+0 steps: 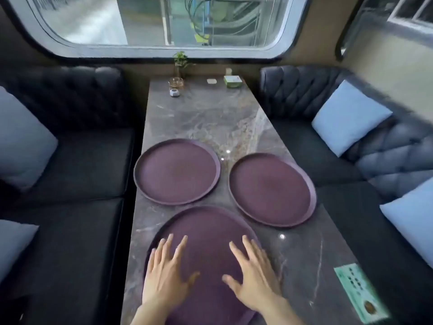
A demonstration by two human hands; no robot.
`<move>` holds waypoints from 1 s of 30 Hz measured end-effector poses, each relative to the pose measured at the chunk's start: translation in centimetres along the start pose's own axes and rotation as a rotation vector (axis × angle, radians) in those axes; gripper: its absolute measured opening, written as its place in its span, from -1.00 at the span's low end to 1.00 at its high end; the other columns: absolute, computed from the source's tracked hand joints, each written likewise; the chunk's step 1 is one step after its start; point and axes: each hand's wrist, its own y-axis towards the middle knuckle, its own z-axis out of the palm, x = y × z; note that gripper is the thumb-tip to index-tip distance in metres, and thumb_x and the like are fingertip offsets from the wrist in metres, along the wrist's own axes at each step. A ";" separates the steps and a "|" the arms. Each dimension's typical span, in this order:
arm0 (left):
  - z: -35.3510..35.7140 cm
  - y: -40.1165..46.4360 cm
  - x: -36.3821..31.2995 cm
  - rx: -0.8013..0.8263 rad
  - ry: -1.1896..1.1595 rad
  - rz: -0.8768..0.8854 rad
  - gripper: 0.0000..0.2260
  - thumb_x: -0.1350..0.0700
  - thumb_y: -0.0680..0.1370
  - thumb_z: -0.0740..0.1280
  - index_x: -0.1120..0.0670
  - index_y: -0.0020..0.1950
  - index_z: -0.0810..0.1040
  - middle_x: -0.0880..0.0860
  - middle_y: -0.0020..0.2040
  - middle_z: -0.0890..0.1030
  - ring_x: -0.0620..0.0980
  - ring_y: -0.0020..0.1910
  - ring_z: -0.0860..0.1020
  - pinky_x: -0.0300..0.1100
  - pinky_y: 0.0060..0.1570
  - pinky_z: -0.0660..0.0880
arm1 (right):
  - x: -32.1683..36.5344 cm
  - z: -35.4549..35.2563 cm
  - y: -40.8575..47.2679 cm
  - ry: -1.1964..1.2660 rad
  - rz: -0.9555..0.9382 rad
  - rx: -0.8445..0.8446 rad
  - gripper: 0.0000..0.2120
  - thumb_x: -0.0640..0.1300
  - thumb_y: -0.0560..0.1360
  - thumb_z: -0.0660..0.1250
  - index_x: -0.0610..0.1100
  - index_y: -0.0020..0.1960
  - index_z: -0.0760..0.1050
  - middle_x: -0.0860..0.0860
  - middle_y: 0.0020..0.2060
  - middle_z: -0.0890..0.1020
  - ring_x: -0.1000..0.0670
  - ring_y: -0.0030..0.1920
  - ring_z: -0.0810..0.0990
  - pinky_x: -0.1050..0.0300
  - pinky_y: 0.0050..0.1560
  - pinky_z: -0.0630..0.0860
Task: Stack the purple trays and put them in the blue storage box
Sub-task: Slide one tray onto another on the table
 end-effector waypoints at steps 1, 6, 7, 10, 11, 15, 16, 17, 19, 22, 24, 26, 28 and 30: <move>0.7 -0.1 0.3 0.092 0.003 -0.010 -0.09 -0.42 0.39 0.24 -0.25 0.59 -0.18 0.01 0.65 -0.13 0.05 0.62 -0.16 -0.01 0.57 -0.18 | -0.4 0.7 -0.2 0.008 0.000 0.075 -0.16 0.41 0.38 0.12 0.17 0.56 -0.07 -0.05 0.59 -0.06 -0.08 0.56 -0.09 -0.04 0.53 -0.10; 3.5 -1.5 0.9 0.263 0.108 0.017 0.04 -0.40 0.31 0.34 -0.26 0.57 -0.29 -0.01 0.64 -0.25 0.06 0.61 -0.25 -0.01 0.55 -0.19 | -3.2 4.0 -1.8 -0.065 0.010 0.173 -0.15 0.42 0.36 0.11 0.20 0.55 -0.08 0.06 0.58 -0.12 -0.02 0.57 -0.15 -0.14 0.51 -0.13; 3.8 -1.6 0.7 0.277 0.121 0.027 0.06 -0.39 0.30 0.36 -0.28 0.56 -0.28 -0.02 0.63 -0.27 0.07 0.61 -0.25 -0.01 0.56 -0.13 | -3.8 4.3 -2.1 -0.079 0.004 0.153 -0.16 0.41 0.36 0.11 0.21 0.55 -0.06 0.09 0.58 -0.13 0.00 0.56 -0.14 -0.15 0.50 -0.13; 4.1 -1.6 -0.2 0.304 0.132 0.064 0.04 -0.38 0.28 0.37 -0.32 0.55 -0.24 -0.02 0.64 -0.22 0.07 0.62 -0.19 -0.03 0.53 0.05 | -5.3 4.2 -2.8 -0.098 0.031 0.120 -0.20 0.41 0.36 0.09 0.24 0.54 -0.03 0.14 0.56 -0.14 0.05 0.56 -0.12 -0.15 0.50 -0.12; 4.1 -1.6 -0.7 0.305 0.132 0.082 0.00 -0.37 0.29 0.36 -0.34 0.56 -0.19 -0.02 0.64 -0.17 0.08 0.62 -0.14 -0.04 0.51 0.11 | -5.7 4.1 -3.0 -0.099 0.053 0.125 -0.22 0.41 0.38 0.08 0.25 0.54 -0.03 0.14 0.56 -0.14 0.07 0.56 -0.13 -0.14 0.50 -0.12; 3.8 -0.1 -3.1 0.241 0.080 0.085 -0.34 -0.38 0.40 0.27 -0.27 0.48 0.31 -0.01 0.50 0.33 0.09 0.46 0.29 -0.05 0.32 0.35 | -7.0 2.2 -2.4 0.026 0.099 0.015 -0.45 0.28 0.44 0.25 0.12 0.38 0.44 0.06 0.46 0.38 0.04 0.47 0.31 -0.04 0.47 0.15; 3.4 0.6 -3.6 0.217 0.086 0.073 -0.43 -0.39 0.43 0.22 -0.25 0.41 0.40 -0.05 0.39 0.44 0.05 0.38 0.39 -0.07 0.25 0.39 | -7.3 1.4 -2.0 0.072 0.114 -0.057 -0.55 0.23 0.44 0.30 0.10 0.27 0.56 0.08 0.31 0.55 0.04 0.33 0.48 0.04 0.36 0.33; 3.1 1.5 -4.0 0.192 0.085 0.068 -0.48 -0.39 0.45 0.18 -0.23 0.33 0.46 -0.11 0.27 0.52 0.01 0.29 0.47 -0.09 0.17 0.43 | -7.8 0.6 -1.5 0.112 0.136 -0.130 -0.66 0.19 0.44 0.32 0.11 0.15 0.62 0.15 0.12 0.64 0.07 0.15 0.59 0.13 0.17 0.48; 2.4 3.7 -5.1 0.159 0.042 0.034 -0.57 -0.36 0.46 0.18 -0.17 0.19 0.52 -0.15 0.09 0.62 -0.05 0.14 0.59 -0.10 0.01 0.48 | -9.1 -1.3 -0.2 0.190 0.199 -0.229 -0.84 0.11 0.45 0.35 0.10 -0.05 0.64 0.18 -0.19 0.63 0.11 -0.17 0.61 0.19 -0.21 0.52; 1.4 7.5 -7.6 0.089 -0.113 -0.034 -0.71 -0.27 0.47 0.27 -0.15 0.05 0.58 -0.19 -0.05 0.67 -0.08 0.00 0.65 -0.11 -0.08 0.55 | -12.1 -4.1 2.8 0.257 0.314 -0.287 -0.92 0.03 0.43 0.36 0.07 -0.21 0.60 0.16 -0.34 0.62 0.11 -0.32 0.61 0.13 -0.36 0.50; 0.9 10.6 -9.5 0.077 -0.228 -0.084 -0.79 -0.20 0.48 0.32 -0.17 0.04 0.60 -0.22 -0.09 0.69 -0.10 -0.04 0.66 -0.11 -0.05 0.56 | -14.6 -5.7 5.2 0.316 0.393 -0.316 -0.88 0.02 0.44 0.37 0.04 -0.25 0.60 0.16 -0.41 0.63 0.11 -0.35 0.61 0.14 -0.40 0.51; 0.6 14.0 -11.1 0.077 -0.338 -0.124 -0.81 -0.14 0.49 0.35 -0.15 0.06 0.62 -0.19 -0.08 0.70 -0.09 -0.03 0.66 -0.09 0.00 0.57 | -17.2 -7.3 7.6 0.399 0.482 -0.332 -0.84 0.03 0.45 0.37 0.05 -0.29 0.59 0.18 -0.48 0.60 0.08 -0.33 0.63 0.18 -0.41 0.46; 0.6 17.2 -12.6 0.083 -0.424 -0.172 -0.77 -0.12 0.49 0.37 -0.13 0.12 0.62 -0.14 -0.04 0.71 -0.06 0.01 0.67 -0.07 0.06 0.56 | -19.7 -8.7 10.0 0.475 0.573 -0.320 -0.82 0.06 0.46 0.36 0.10 -0.31 0.57 0.21 -0.44 0.58 0.01 -0.24 0.64 0.17 -0.32 0.44; 1.1 20.5 -14.0 0.102 -0.467 -0.227 -0.68 -0.13 0.49 0.37 -0.10 0.21 0.58 -0.10 0.06 0.68 -0.03 0.06 0.64 -0.07 0.09 0.52 | -22.4 -9.8 12.5 0.566 0.656 -0.302 -0.80 0.07 0.47 0.34 0.15 -0.33 0.53 0.22 -0.36 0.60 -0.02 -0.17 0.63 0.13 -0.22 0.47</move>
